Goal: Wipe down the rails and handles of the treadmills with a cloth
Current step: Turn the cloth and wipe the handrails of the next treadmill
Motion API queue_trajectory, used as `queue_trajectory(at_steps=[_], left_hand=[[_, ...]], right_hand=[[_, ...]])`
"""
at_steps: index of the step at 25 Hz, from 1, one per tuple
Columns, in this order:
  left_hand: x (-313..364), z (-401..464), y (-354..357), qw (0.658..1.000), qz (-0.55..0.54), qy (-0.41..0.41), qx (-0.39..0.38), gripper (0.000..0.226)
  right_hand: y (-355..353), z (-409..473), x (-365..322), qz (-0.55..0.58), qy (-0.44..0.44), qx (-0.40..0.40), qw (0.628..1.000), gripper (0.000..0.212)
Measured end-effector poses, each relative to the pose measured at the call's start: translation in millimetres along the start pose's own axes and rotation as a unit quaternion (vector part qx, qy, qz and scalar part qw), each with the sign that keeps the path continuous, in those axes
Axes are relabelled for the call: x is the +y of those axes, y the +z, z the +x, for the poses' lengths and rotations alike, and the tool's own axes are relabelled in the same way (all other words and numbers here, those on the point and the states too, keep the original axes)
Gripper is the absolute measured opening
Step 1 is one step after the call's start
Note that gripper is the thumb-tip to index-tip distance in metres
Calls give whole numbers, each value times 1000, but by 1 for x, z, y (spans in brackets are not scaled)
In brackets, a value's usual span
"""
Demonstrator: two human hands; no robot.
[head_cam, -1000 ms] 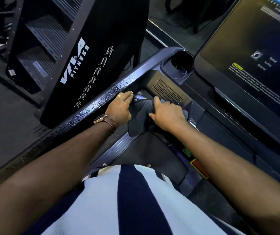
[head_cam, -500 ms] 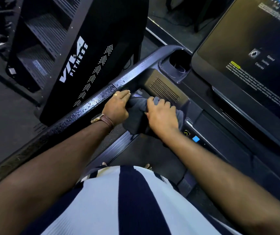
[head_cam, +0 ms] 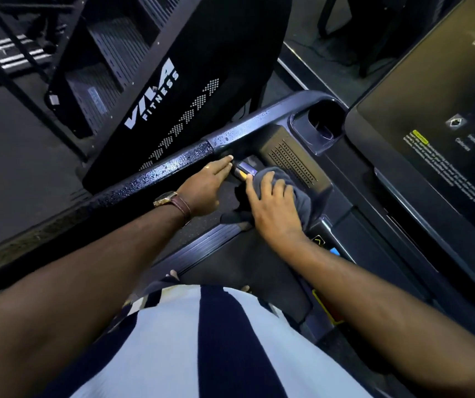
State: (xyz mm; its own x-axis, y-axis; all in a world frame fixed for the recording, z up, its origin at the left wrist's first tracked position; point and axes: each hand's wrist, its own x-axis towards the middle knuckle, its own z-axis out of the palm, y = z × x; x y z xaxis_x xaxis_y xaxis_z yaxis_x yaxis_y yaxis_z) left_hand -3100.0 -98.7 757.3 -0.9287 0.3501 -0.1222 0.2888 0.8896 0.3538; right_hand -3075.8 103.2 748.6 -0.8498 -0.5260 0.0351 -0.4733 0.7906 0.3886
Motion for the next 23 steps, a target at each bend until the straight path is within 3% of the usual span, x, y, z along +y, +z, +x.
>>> queue_trajectory(at_steps=[4,6,9,11,13,16,18,21,23], left_hand=[[11,-8,5,999,-18,-9,25,75],[9,-18,0,998,-30,-24,41,74],[-4,-47,-15,994,-52,-33,91,68],[-19,-73,-29,989,-45,-24,139,62],[-42,-110,-45,981,-30,-39,190,55],[-80,-174,-60,966,0,-52,251,46],[-112,-226,-61,950,28,-85,298,42],[-155,-292,-50,910,60,-210,353,33],[-172,-320,-39,875,43,-299,378,23]], right_hand=[[-15,39,-10,54,-8,-18,998,50],[-17,60,-11,175,-41,-2,984,52],[-31,75,-24,453,-72,70,886,53],[-48,83,-52,511,-82,170,839,52],[-66,95,-91,504,-134,225,823,48],[-93,110,-149,428,-218,252,840,52],[-111,111,-199,369,-257,209,868,59],[-128,107,-273,319,-178,53,929,63],[-144,107,-314,303,-108,-7,947,69]])
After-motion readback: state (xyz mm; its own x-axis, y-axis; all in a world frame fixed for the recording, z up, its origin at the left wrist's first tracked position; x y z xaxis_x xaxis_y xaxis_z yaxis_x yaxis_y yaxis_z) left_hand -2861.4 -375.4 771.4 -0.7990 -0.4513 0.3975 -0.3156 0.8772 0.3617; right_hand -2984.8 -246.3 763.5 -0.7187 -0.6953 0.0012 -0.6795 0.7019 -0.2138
